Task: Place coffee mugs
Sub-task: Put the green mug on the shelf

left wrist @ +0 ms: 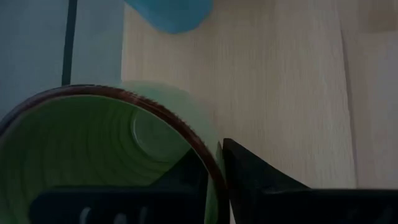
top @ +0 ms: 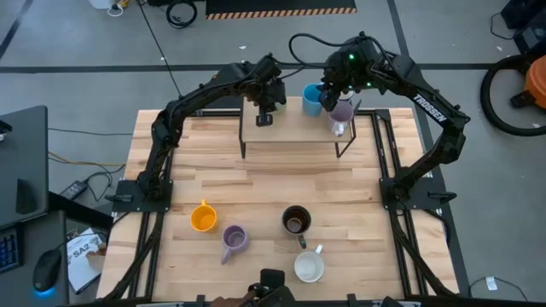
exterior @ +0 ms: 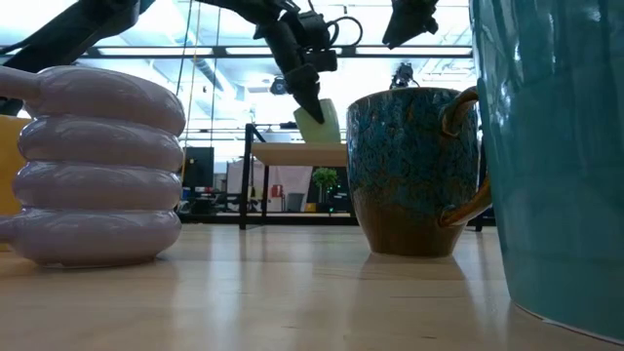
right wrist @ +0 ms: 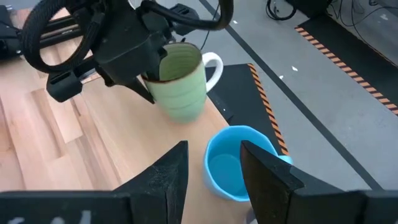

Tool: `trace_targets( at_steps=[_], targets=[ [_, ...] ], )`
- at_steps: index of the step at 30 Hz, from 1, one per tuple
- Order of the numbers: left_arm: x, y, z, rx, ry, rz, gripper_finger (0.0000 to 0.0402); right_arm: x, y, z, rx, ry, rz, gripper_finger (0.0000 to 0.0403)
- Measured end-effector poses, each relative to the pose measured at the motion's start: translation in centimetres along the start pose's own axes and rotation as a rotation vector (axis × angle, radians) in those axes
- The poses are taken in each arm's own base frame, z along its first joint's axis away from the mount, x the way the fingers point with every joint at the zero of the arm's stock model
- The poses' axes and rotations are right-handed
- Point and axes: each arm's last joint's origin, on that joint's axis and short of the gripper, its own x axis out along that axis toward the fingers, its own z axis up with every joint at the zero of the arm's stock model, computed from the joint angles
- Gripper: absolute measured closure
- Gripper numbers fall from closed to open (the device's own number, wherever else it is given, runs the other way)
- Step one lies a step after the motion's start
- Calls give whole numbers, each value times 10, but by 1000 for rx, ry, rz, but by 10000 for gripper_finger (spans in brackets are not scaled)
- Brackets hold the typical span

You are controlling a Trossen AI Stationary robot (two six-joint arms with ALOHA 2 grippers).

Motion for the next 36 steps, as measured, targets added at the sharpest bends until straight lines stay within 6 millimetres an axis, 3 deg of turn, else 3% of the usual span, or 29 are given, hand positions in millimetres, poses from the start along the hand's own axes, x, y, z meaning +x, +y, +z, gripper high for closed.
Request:
trace_targets(
  at_steps=[13,25,36],
  targets=[
    [2,-3,2,47,-1,-4,347,0,2,0,2,0,6,252],
    [2,-1,7,56,-45,28,279,0,2,0,4,0,5,252],
    [-2,5,11,-39,-156,-6,273,0,2,0,1,0,5,252]
  ],
)
